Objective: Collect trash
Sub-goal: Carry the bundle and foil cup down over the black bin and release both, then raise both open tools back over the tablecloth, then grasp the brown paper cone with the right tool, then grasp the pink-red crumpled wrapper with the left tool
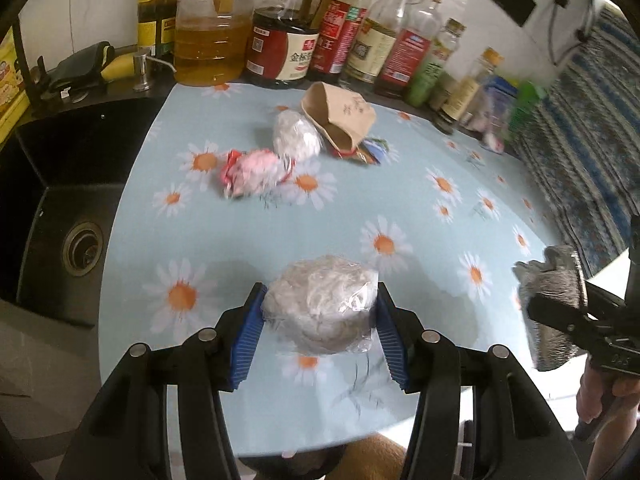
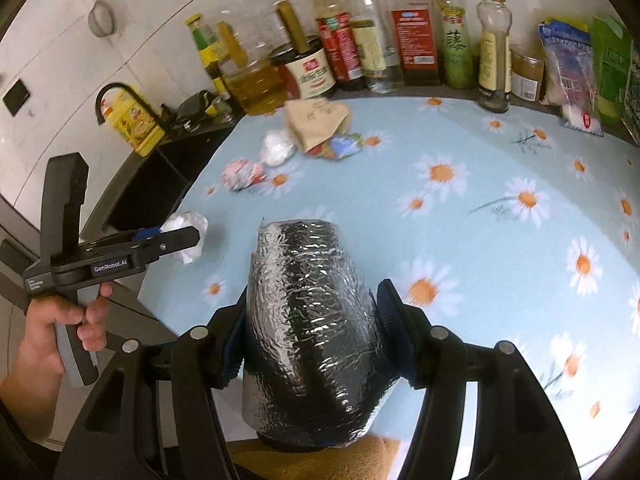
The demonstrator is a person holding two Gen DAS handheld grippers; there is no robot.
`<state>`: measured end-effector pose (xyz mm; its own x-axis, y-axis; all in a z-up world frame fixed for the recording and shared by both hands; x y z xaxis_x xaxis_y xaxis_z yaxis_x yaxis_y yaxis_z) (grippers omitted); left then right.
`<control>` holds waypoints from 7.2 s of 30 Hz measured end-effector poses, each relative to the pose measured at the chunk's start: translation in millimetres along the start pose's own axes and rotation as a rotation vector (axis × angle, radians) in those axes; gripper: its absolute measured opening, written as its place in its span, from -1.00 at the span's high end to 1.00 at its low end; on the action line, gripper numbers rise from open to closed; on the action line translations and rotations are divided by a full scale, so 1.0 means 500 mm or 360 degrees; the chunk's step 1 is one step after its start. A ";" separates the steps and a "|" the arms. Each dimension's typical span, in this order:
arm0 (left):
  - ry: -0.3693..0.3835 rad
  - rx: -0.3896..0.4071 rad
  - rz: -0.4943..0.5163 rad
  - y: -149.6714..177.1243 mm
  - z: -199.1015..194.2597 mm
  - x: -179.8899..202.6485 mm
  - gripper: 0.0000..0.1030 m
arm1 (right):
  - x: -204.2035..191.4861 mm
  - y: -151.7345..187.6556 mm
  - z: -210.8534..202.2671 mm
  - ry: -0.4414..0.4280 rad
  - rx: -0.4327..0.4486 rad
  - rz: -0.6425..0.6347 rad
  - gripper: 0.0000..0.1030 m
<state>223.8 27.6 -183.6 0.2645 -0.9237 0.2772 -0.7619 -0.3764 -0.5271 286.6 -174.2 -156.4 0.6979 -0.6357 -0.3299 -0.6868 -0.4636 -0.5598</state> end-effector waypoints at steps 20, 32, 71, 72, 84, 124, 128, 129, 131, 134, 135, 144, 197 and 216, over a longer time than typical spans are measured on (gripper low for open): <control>0.0182 -0.0136 0.0094 0.225 -0.098 -0.020 0.01 | -0.164 0.193 0.027 0.0030 -0.0065 0.0103 -0.17; 0.0183 -0.0285 0.0054 0.325 -0.052 -0.037 0.01 | -0.145 0.289 0.107 0.0062 -0.0255 0.0185 -0.18; 0.0162 -0.0306 -0.0011 0.312 -0.054 -0.060 -0.37 | -0.128 0.260 0.096 0.0025 -0.0234 0.0282 -0.47; 0.0173 -0.0292 -0.0017 0.307 -0.061 -0.060 -0.37 | -0.129 0.255 0.092 0.0028 -0.0225 0.0279 -0.47; 0.0229 -0.0137 -0.0016 0.222 -0.110 -0.041 -0.37 | -0.131 0.162 0.033 0.0059 -0.0086 0.0183 -0.47; -0.0217 0.0028 -0.0490 0.064 -0.044 -0.016 -0.58 | 0.056 -0.417 0.422 -0.0060 -0.0336 -0.0195 -0.89; -0.0231 0.0014 -0.0516 0.063 -0.035 -0.012 -0.57 | 0.059 -0.425 0.445 -0.0081 -0.0374 -0.0213 -0.89; -0.0235 0.0011 -0.0517 0.062 -0.033 -0.011 -0.57 | 0.059 -0.426 0.448 -0.0093 -0.0378 -0.0210 -0.89; -0.0243 0.0003 -0.0512 0.059 -0.030 -0.009 -0.57 | 0.058 -0.428 0.454 -0.0106 -0.0386 -0.0203 -0.89; -0.0259 -0.0007 -0.0503 0.056 -0.026 -0.007 -0.58 | 0.052 -0.424 0.461 -0.0136 -0.0410 -0.0201 -0.89; -0.0263 -0.0009 -0.0503 0.055 -0.025 -0.006 -0.58 | 0.050 -0.423 0.462 -0.0136 -0.0412 -0.0208 -0.89; -0.0272 -0.0016 -0.0498 0.048 -0.015 -0.003 -0.58 | 0.044 -0.408 0.477 -0.0143 -0.0452 -0.0269 -0.26; -0.0273 -0.0137 0.0164 -0.193 0.179 -0.094 -0.53 | 0.130 -0.048 0.078 -0.0147 -0.0086 0.0399 -0.04; -0.0119 -0.0122 0.0242 -0.162 0.146 -0.089 0.07 | 0.083 -0.019 0.043 0.0000 0.0022 0.0417 -0.04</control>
<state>317.0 94.3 -211.8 0.1842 -0.9733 0.1370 -0.8385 -0.2283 -0.4948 326.5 -182.7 -181.2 0.4968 -0.7330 -0.4648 -0.8412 -0.2750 -0.4655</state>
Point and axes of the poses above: each gripper's, at about its wrist camera, not at the fingertips, and z roughly the way its jaws point, x to its right, y to its underside, the point moved 6 cm from there along z, roughly the way its jaws point, and after that the axes turned 3 degrees about x, right-handed, at the moved point
